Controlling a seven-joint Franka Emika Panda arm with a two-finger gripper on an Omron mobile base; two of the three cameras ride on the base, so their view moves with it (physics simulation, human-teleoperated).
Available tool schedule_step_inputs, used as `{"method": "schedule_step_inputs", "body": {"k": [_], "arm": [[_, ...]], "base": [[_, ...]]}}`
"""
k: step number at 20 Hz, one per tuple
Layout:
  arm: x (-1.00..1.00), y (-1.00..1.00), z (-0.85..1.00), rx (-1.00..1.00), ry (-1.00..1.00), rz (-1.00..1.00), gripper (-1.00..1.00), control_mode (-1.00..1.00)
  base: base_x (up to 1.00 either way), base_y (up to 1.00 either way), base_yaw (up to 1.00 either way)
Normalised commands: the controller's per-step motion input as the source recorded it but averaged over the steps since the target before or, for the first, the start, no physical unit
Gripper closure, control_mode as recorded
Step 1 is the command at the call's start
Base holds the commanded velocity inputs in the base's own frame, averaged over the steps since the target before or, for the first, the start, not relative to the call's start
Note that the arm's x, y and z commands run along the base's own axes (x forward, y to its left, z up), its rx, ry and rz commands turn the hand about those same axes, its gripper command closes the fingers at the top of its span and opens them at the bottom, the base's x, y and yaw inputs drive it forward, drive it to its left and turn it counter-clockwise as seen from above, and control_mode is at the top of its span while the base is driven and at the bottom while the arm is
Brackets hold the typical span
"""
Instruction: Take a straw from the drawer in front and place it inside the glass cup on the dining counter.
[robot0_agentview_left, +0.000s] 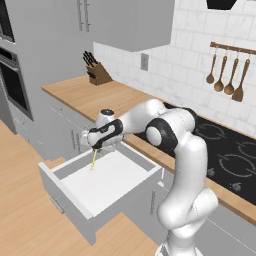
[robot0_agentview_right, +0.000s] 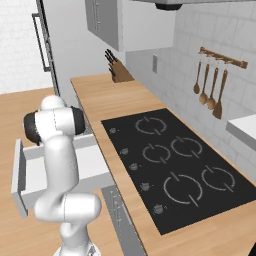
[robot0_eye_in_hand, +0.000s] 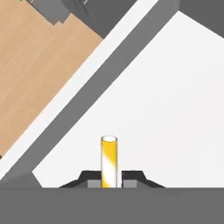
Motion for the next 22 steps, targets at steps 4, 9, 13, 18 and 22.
{"method": "schedule_step_inputs", "body": {"k": [4,9,13,18,22], "arm": [[0.02,-0.22,1.0,0.1,0.0,0.18,1.0,-1.0],[0.0,-0.26,1.0,0.02,-0.02,0.2,1.0,-1.0],[-0.06,-0.24,1.0,0.0,-0.09,0.24,1.0,-1.0],[-0.37,-0.29,1.0,-0.07,-0.19,0.24,1.0,-1.0],[-0.77,-0.45,1.0,-0.16,-0.28,0.2,1.0,-1.0]], "base": [[0.0,0.0,0.0],[0.0,0.0,0.0],[0.0,0.0,0.0],[0.0,0.0,0.0],[0.0,0.0,0.0]]}}
